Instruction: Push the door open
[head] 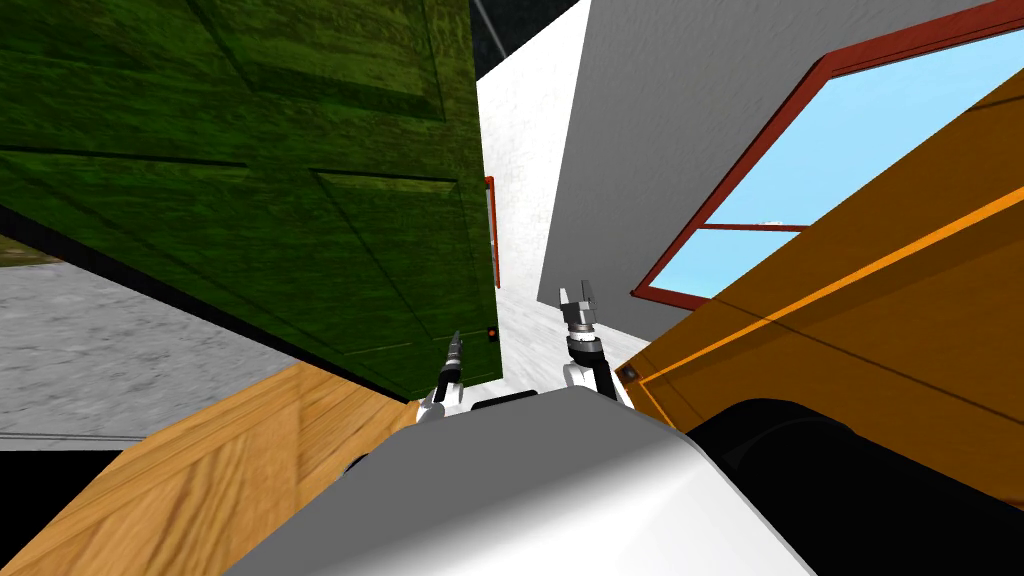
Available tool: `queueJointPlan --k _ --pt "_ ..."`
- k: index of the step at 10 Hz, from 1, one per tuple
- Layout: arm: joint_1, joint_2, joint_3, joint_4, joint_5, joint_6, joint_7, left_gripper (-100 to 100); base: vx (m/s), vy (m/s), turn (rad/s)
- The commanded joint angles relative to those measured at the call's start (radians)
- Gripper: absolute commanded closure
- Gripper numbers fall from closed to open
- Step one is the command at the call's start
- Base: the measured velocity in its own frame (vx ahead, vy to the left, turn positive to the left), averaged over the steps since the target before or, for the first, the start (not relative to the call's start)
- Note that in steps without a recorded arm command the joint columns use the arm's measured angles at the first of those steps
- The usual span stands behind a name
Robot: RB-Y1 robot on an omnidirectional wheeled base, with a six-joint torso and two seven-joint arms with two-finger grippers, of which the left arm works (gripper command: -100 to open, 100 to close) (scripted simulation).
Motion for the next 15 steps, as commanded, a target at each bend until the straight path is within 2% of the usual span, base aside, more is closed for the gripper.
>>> queueJointPlan --k 1,2,3,4,5,6,7,8,13,15 --pt "-0.008 -0.025 -0.008 0.016 0.005 -0.012 0.000 -100 0.056 -0.176 -0.016" --pt "-0.006 -0.046 -0.012 0.015 0.008 -0.011 -0.002 -100 0.053 -0.198 -0.023" --pt "-0.006 -0.046 -0.012 0.015 0.008 -0.011 -0.002 -100 0.038 -0.160 0.001" --pt "-0.005 -0.073 -0.016 0.013 0.012 -0.011 -0.004 -100 0.010 -0.175 0.006" --pt "-0.004 -0.088 -0.018 0.012 0.013 -0.011 -0.005 -100 0.011 -0.215 -0.015" --pt "-0.004 -0.099 -0.019 0.011 0.014 -0.010 -0.005 -100 -0.029 -0.215 -0.006" --pt "0.007 -0.092 -0.020 -0.012 0.012 0.000 -0.006 -100 -0.021 -0.096 0.010" --pt "0.007 -0.092 -0.020 -0.012 0.012 0.000 -0.006 100 0.006 0.010 -0.006" --pt "0.007 -0.092 -0.020 -0.012 0.012 0.000 -0.006 100 0.002 0.014 -0.011" --pt "0.010 -0.077 -0.015 -0.010 0.016 0.003 -0.011 100 0.094 0.059 0.003"
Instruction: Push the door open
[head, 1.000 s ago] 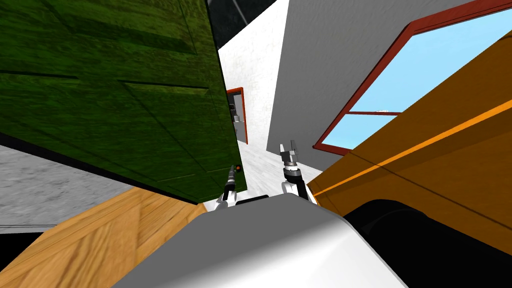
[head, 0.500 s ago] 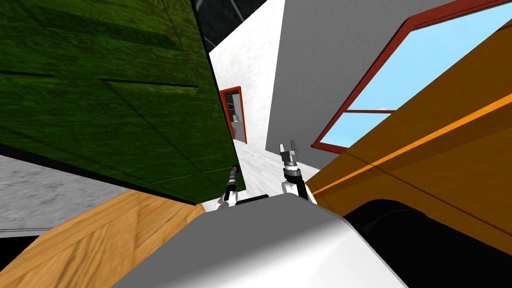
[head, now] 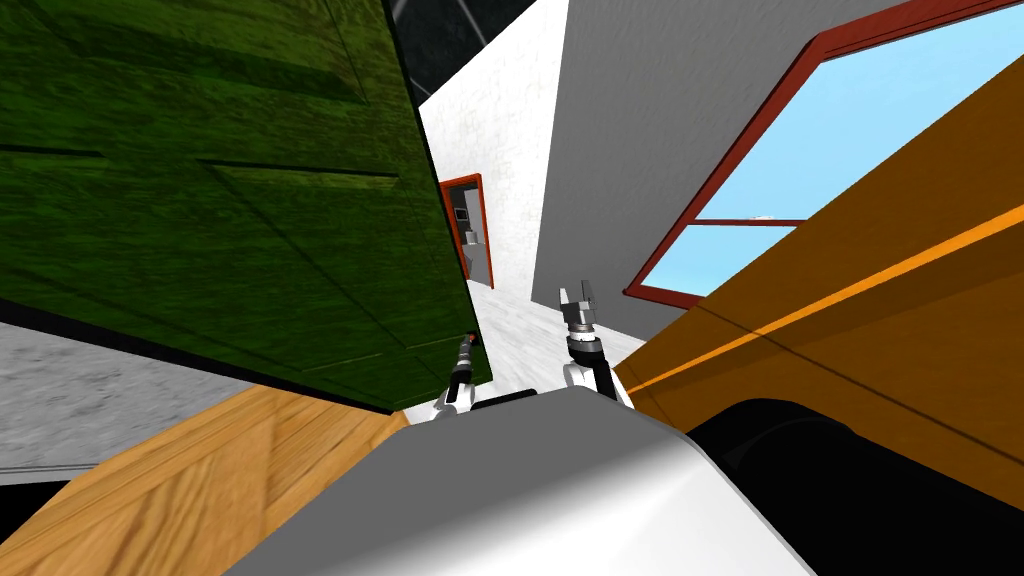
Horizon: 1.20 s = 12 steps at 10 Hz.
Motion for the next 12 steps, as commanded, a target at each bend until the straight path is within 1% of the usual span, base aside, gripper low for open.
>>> queueJointPlan --k 1,2,3,4,5,8,10,12 --pt "-0.026 0.016 0.015 0.034 0.008 -0.026 -0.002 100 0.098 0.046 0.035" --pt "-0.026 0.016 0.015 0.034 0.008 -0.026 -0.002 100 0.048 0.035 0.043" --pt "-0.007 0.028 -0.020 0.007 0.016 -0.009 -0.007 -100 0.027 0.064 0.225" --pt "-0.002 0.034 -0.033 0.001 0.021 -0.008 -0.010 -100 0.011 0.077 0.167" --pt "0.007 0.043 -0.057 -0.010 0.029 -0.006 -0.013 -100 -0.001 0.083 0.124" --pt "0.029 0.056 -0.116 -0.036 0.050 -0.001 -0.023 -100 0.005 0.058 0.187" --pt "0.046 0.060 -0.159 -0.056 0.065 0.002 -0.030 -100 -0.001 0.030 0.182" --pt "0.063 0.060 -0.204 -0.077 0.081 0.006 -0.037 -100 -0.003 0.021 0.189"
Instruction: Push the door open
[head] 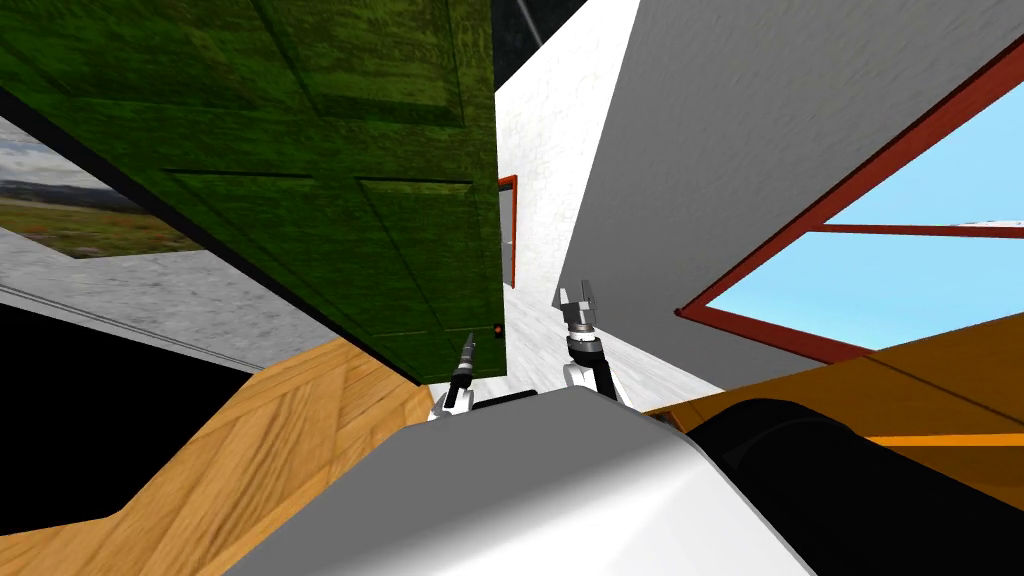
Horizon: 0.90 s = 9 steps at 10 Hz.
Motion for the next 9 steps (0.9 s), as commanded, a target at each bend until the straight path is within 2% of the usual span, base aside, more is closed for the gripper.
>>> queueJointPlan --k 1,5,8,9 --pt "0.017 -0.002 -0.038 -0.024 0.013 0.007 -0.007 -100 -0.012 0.010 0.199" --pt "0.048 -0.021 -0.121 -0.061 0.042 0.014 -0.020 -100 -0.035 -0.022 0.169" --pt "0.069 -0.046 -0.176 -0.086 0.061 0.018 -0.029 -100 -0.078 -0.089 0.148" --pt "0.069 -0.046 -0.176 -0.086 0.061 0.018 -0.029 -100 -0.093 -0.101 0.051"
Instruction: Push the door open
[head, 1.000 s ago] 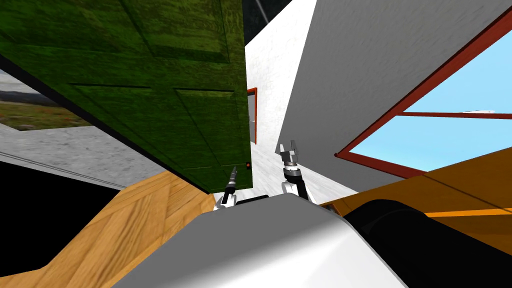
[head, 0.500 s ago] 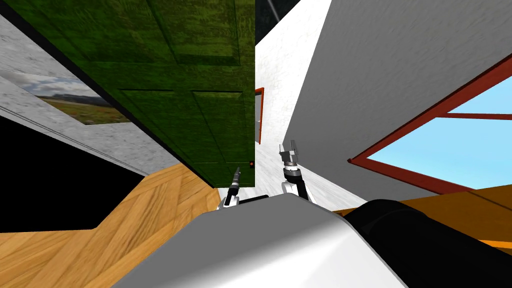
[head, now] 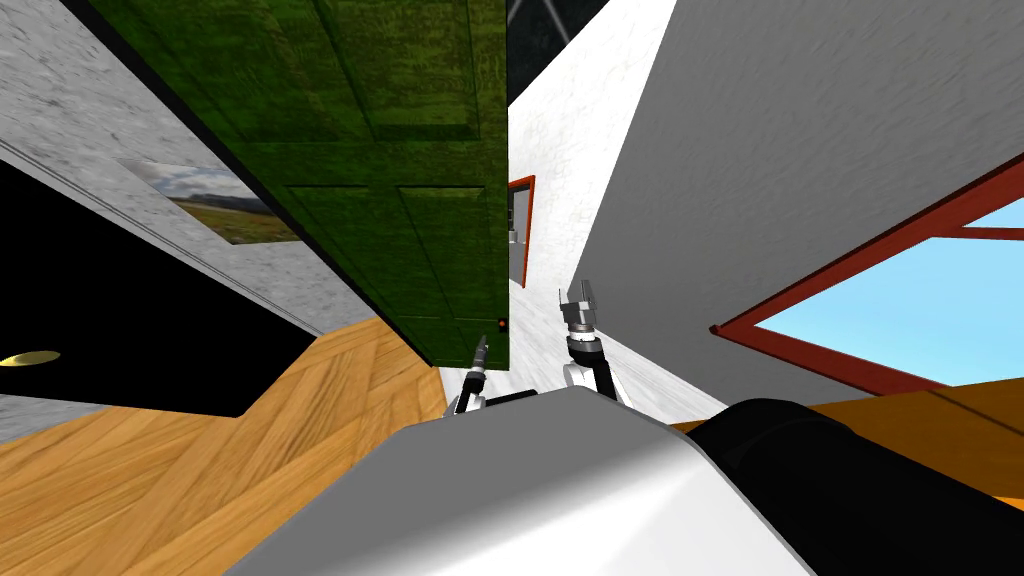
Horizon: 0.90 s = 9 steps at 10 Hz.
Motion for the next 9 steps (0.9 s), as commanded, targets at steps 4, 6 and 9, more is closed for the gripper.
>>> queueJointPlan --k 4,6,9 --pt "0.002 -0.022 -0.028 0.004 0.011 -0.009 -0.006 -100 -0.109 -0.123 0.064" --pt "0.001 0.004 -0.026 0.006 0.012 -0.010 -0.006 -100 0.111 0.048 -0.001" --pt "-0.003 0.042 -0.020 0.011 0.013 -0.013 -0.005 -100 0.206 0.018 -0.021"
